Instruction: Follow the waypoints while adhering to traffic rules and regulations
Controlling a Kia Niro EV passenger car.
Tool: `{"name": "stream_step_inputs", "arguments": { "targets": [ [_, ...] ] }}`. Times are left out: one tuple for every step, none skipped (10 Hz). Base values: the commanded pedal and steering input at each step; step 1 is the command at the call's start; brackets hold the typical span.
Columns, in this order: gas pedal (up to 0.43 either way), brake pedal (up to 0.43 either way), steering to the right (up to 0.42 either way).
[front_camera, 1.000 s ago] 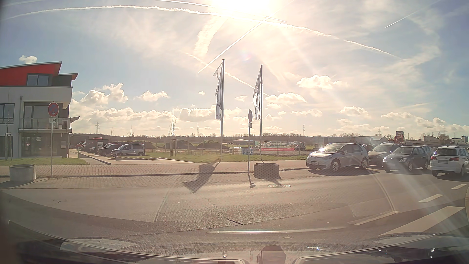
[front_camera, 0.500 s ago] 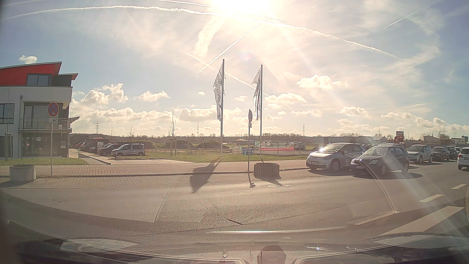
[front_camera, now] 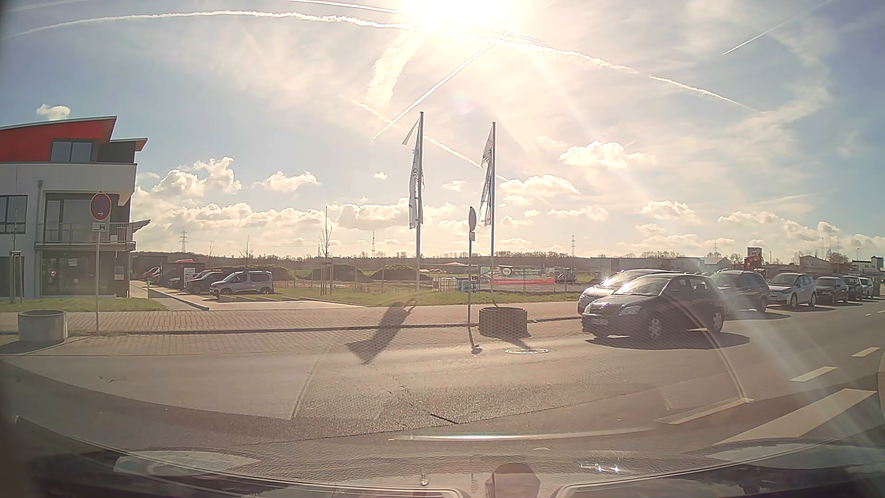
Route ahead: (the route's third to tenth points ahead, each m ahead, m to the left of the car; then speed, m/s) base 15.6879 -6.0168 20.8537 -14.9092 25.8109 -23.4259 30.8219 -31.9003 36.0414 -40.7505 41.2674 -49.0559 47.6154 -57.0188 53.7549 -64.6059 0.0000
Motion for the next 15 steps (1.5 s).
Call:
{"name": "stream_step_inputs", "arguments": {
  "targets": [
    [0.0, 0.195, 0.184],
    [0.0, 0.183, 0.184],
    [0.0, 0.177, 0.184],
    [0.0, 0.14, 0.184],
    [0.0, 0.098, 0.184],
    [0.0, 0.091, 0.184],
    [0.0, 0.104, 0.184],
    [0.0, 0.104, 0.184],
    [0.0, 0.104, 0.183],
    [0.0, 0.104, 0.183],
    [0.0, 0.104, 0.183],
    [0.0, 0.098, 0.184],
    [0.0, 0.091, 0.183],
    [0.0, 0.018, 0.183],
    [0.0, 0.0, 0.183]
  ]
}}
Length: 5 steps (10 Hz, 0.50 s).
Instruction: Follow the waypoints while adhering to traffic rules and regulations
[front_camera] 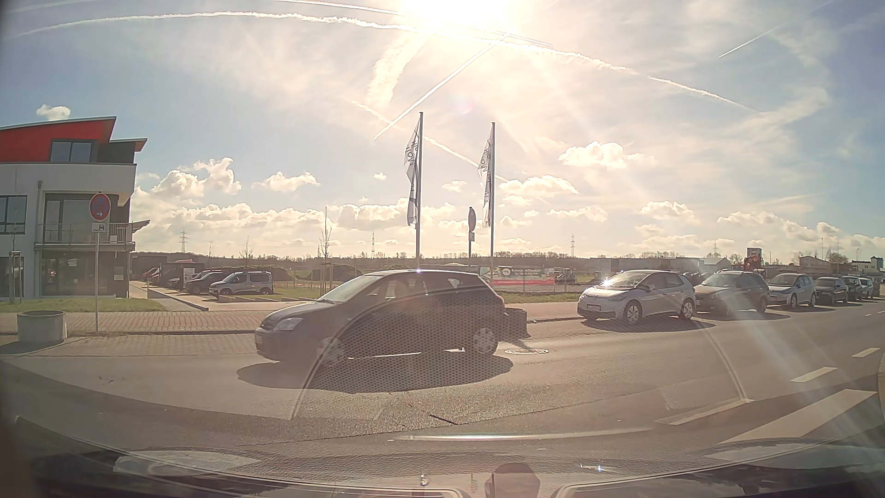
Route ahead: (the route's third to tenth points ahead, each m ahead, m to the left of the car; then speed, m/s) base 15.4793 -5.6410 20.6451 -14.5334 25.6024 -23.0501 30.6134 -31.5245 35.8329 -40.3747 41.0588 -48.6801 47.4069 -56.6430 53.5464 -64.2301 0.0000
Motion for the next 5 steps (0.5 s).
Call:
{"name": "stream_step_inputs", "arguments": {
  "targets": [
    [0.0, 0.0, 0.183],
    [0.0, 0.0, 0.183],
    [0.0, 0.0, 0.183],
    [0.0, 0.0, 0.184],
    [0.15, 0.0, 0.184]
  ]
}}
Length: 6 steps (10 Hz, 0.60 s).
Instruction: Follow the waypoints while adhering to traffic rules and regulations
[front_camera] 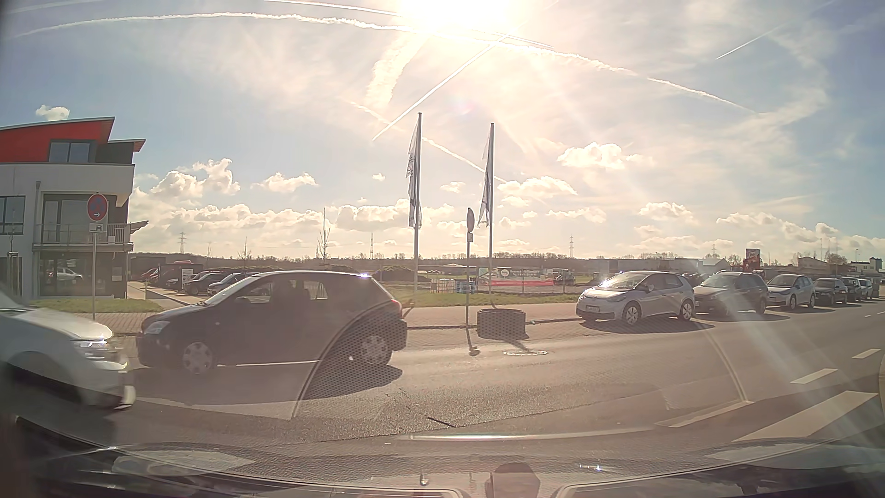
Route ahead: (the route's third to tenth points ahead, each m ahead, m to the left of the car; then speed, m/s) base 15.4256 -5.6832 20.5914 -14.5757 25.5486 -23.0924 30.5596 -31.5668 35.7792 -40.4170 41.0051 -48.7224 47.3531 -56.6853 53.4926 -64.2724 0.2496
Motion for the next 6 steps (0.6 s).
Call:
{"name": "stream_step_inputs", "arguments": {
  "targets": [
    [0.177, 0.0, 0.184],
    [0.209, 0.0, 0.187],
    [0.24, 0.0, 0.19],
    [0.26, 0.0, 0.193],
    [0.287, 0.0, 0.198],
    [0.287, 0.0, 0.208]
  ]
}}
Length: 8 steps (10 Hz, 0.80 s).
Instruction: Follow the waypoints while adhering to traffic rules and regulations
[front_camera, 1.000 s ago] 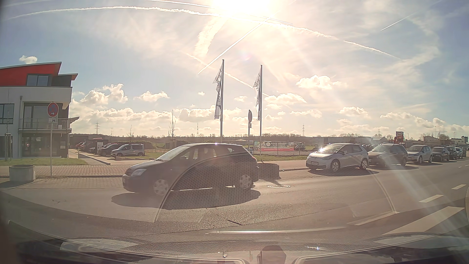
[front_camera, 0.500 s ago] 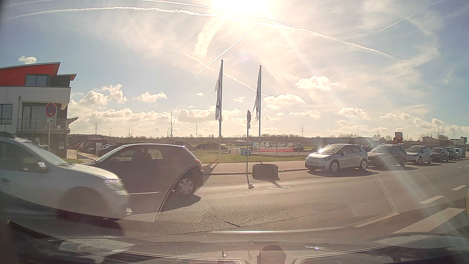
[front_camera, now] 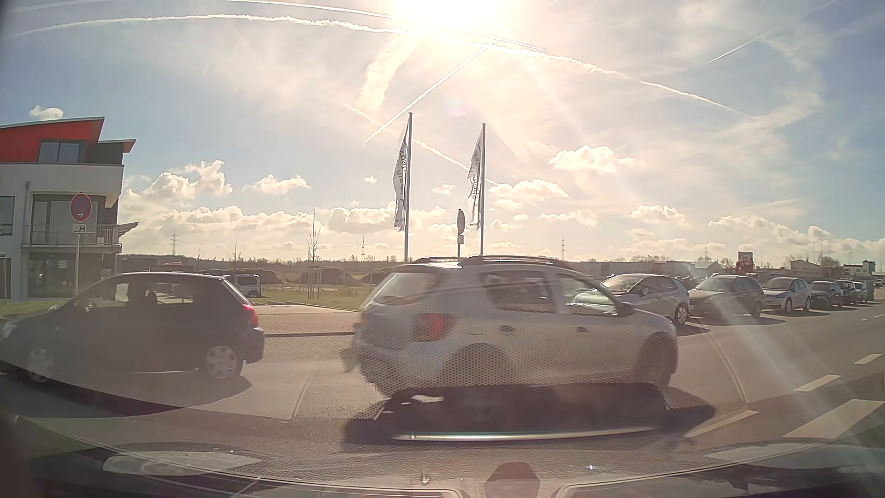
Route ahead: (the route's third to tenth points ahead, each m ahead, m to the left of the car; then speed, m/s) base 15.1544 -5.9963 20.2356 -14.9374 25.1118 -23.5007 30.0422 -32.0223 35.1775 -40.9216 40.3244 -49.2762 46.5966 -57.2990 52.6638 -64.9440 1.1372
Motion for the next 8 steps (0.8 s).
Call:
{"name": "stream_step_inputs", "arguments": {
  "targets": [
    [0.299, 0.0, 0.219],
    [0.311, 0.0, 0.235],
    [0.311, 0.0, 0.253],
    [0.311, 0.0, 0.27],
    [0.311, 0.0, 0.282],
    [0.311, 0.0, 0.298],
    [0.311, 0.0, 0.312],
    [0.319, 0.0, 0.323]
  ]
}}
